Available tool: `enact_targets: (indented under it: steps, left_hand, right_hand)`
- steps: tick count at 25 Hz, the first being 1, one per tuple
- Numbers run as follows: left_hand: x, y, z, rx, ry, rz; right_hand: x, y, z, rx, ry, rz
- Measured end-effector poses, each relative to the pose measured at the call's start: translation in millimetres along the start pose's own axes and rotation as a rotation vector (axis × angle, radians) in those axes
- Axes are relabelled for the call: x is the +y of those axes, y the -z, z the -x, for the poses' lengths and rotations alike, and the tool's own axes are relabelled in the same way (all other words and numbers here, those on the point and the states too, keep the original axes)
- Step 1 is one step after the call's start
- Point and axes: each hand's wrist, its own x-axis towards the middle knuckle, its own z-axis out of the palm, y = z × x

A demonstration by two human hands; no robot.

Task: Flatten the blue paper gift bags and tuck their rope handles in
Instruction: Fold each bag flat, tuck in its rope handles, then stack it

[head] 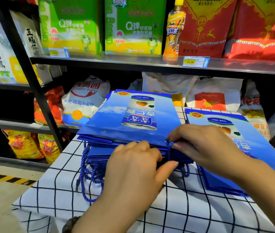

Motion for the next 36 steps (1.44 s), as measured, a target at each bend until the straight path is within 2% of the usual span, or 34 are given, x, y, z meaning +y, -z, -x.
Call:
enact_targets:
  steps: [4, 10, 14, 17, 20, 23, 26, 30, 36]
  left_hand:
    - [10.7, -7.4, -0.7, -0.047, 0.040, -0.105]
    - [24.2, -3.2, -12.0, 0.004, 0.035, -0.143]
    - [30.6, 5.5, -16.0, -0.167, 0.037, -0.127]
    - [27.6, 11.8, -24.9, -0.249, 0.286, 0.128]
    - [20.2, 16.6, -37.7, -0.244, 0.464, 0.806]
    - [14.4, 27.4, -51.8, -0.190, 0.615, 1.241]
    - [14.0, 35.2, -62.4, -0.264, 0.678, 1.494]
    - [16.5, 42.7, -76.7, -0.452, 0.732, 1.836]
    - [6.0, 42.0, -74.3, -0.482, 0.776, 1.881]
  right_hand:
    - [-2.9, -2.2, -2.4, 0.081, -0.104, -0.023]
    - [-8.1, 4.9, -5.0, 0.164, -0.188, -0.096]
    - [-8.7, 5.1, -3.2, 0.185, -0.244, -0.186]
    - [-7.4, 3.2, 1.9, 0.231, -0.270, -0.336]
    - [-8.6, 2.5, 8.6, 0.225, -0.196, -0.406]
    - [-12.3, 1.2, 15.3, 0.125, -0.140, -0.462]
    - [-19.0, -1.6, 14.7, 0.050, -0.123, -0.381]
    - [-31.9, 1.1, 0.8, 0.128, -0.179, -0.264]
    - [-35.6, 2.6, -6.5, 0.068, -0.302, -0.412]
